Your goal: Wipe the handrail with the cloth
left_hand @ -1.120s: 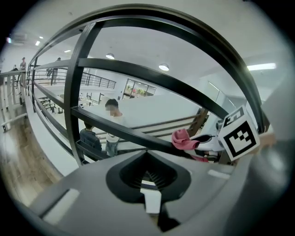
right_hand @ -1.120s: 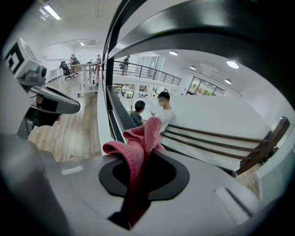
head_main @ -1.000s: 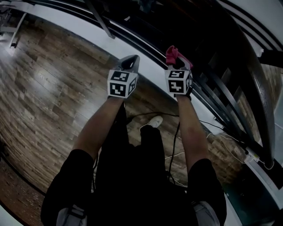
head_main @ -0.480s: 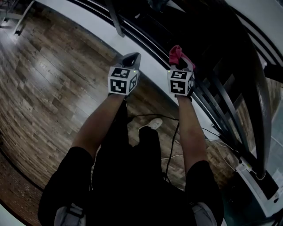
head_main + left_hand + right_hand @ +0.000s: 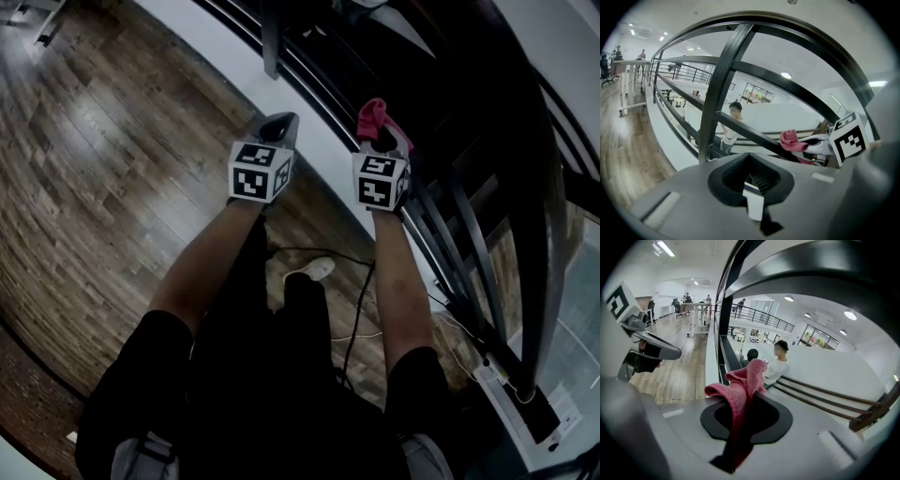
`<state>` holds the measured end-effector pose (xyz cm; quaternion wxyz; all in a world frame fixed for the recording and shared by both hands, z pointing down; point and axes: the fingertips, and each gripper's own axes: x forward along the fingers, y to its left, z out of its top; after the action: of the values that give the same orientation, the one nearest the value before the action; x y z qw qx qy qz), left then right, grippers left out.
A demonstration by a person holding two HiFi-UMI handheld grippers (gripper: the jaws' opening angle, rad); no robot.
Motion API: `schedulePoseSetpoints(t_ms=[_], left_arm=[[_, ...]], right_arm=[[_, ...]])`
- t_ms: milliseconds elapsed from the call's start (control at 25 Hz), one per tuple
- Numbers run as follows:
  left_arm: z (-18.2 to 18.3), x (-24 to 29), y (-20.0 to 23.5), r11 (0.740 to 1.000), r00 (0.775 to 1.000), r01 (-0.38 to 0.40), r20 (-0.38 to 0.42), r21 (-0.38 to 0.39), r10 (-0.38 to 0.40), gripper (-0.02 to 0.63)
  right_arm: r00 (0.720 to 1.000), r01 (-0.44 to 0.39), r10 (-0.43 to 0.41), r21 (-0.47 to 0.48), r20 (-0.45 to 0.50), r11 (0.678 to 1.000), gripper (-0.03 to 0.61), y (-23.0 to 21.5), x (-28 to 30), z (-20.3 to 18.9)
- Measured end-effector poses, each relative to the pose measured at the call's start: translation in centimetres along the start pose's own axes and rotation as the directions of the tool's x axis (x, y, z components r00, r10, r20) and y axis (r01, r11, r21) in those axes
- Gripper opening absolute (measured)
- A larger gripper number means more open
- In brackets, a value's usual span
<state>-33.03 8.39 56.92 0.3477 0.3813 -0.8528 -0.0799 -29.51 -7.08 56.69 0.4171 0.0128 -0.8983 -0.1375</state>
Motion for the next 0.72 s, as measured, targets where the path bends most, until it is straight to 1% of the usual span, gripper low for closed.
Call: schedulePoseSetpoints(t_ms=[320,520,720], left_arm=[[0.4,-0.1,2.5,0.998,0.999,-0.036,0.008,-0.044,0.036,-0.002],[0.8,0.3,3.7,0.997,0.999,-0.039,0.008,-0.063,0.040,-0.002],[1.1,0.6,4.7,0.995,0.999,-0.038,0.002,-0.090,0.038,-0.002]], right_arm=[[1.000,-0.022,0.022,-0.038,0.014,0.999,0.046,1.6,1.5,2.6],[0.999,-0.037,0.039,-0.061,0.026,0.997,0.046,2.9,2.3,4.5],[0.998,-0.048,0.050,-0.077,0.024,0.996,0.046,3.9,3.3,5.5]])
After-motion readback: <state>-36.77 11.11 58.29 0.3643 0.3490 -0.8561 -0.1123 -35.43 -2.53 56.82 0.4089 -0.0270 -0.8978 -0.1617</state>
